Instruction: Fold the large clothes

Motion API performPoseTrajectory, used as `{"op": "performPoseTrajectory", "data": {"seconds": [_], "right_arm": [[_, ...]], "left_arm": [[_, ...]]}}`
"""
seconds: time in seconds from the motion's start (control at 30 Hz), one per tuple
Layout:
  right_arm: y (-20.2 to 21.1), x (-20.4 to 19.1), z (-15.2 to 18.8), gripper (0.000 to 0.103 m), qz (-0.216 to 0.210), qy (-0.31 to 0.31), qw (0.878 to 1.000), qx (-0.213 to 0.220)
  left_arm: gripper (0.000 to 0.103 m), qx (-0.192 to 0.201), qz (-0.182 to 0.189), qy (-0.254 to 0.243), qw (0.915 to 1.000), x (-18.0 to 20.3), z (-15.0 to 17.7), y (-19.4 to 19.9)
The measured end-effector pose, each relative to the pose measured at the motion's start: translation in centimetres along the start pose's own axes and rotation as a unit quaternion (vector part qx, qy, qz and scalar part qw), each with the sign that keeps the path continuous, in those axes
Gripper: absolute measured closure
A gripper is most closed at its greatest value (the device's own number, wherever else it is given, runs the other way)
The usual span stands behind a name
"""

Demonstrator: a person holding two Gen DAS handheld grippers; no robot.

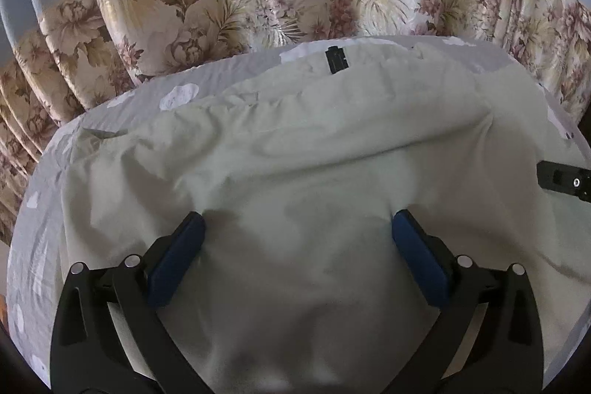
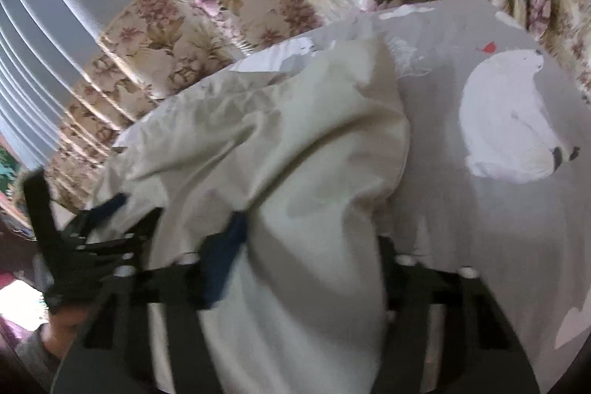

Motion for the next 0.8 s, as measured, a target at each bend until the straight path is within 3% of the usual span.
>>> {"op": "performPoseTrajectory", "data": {"seconds": [0.1,0.2,0.37,0.47,0.53,0.67,0.8], "right_arm": [[0.7,-0.8,-0.4,0.077,-0.001,-0.004,1.000,-0.004],[2.7,-2.7,-1.1,0.082,-0.011,0.005,1.000,0.010],[5.2,-8.6,-2.6,0.084,-0.057,0.022,0.998,0.030],[5.3,-11.8,-3.4,0.085,-0.087,0.016,0.996,0.031],[5.4,-13.6,-3.8,0.085,-0.086,0.023,0.995,0.035],[5.7,-17.3,-4.1,0.085,-0.080,0.051,0.995,0.039],[5.0,-20.6,-3.4,0.085,-0.071,0.083,0.993,0.031]], "left_arm": [[0.003,-0.002,-0.007,-0.002,1.0000,0.2,0.0,-0.1],[0.003,-0.004,-0.021,-0.002,0.9998,0.2,-0.1,-0.3],[0.003,-0.005,-0.022,0.004,0.9997,0.1,-0.3,-0.7],[0.003,-0.010,0.007,0.016,0.9998,-0.7,-0.5,-0.6],[0.003,-0.012,0.029,0.044,0.9985,-2.3,-1.1,0.1],[0.003,0.019,0.031,0.110,0.9933,-7.5,-3.6,1.4],[0.003,-0.024,0.033,0.101,0.9940,-8.8,-5.3,-2.2]]}}
Point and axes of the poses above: each gripper's, at about its wrist camera, not at the fingertips, and y roughly against the way its jaws point, x to its right, z to its underside, the point moved 4 cm from there along -y, roughly the way its jaws point, and after that the axes turned 5 degrees about -z, right-handed, at the moved point
